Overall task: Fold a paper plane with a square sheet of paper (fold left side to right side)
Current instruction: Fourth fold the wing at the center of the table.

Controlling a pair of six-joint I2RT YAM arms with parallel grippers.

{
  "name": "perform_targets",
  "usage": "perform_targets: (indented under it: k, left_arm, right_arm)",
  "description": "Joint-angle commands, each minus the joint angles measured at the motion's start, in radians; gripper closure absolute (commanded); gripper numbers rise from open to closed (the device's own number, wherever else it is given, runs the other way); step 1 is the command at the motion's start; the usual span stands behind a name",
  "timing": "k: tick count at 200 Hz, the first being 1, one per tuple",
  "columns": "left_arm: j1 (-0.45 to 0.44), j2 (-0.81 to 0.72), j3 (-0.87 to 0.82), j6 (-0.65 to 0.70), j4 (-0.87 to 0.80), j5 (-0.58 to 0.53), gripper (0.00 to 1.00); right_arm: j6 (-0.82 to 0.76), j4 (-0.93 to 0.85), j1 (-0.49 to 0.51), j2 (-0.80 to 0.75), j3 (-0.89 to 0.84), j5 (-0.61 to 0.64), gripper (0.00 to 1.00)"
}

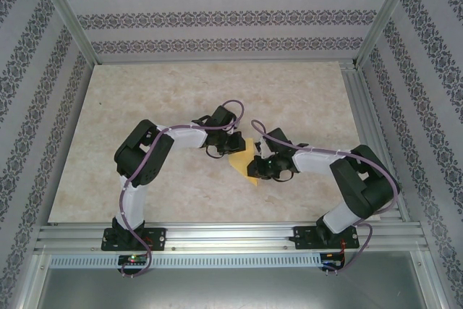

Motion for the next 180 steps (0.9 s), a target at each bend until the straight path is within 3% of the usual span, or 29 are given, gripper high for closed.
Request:
perform_targets:
  k: [1, 180]
  left_arm:
    - [0.016, 0.048, 0.009, 0.028, -0.011, -0.097, 0.86]
    - [0.017, 0.041, 0.024, 0.031, -0.016, -0.079, 0.86]
  right_arm:
    - [0.018, -0.205, 0.025, 0.006, -0.060, 0.000, 0.84]
    - [0.013, -0.332, 0.026, -0.164, -0.153, 0.014, 0.84]
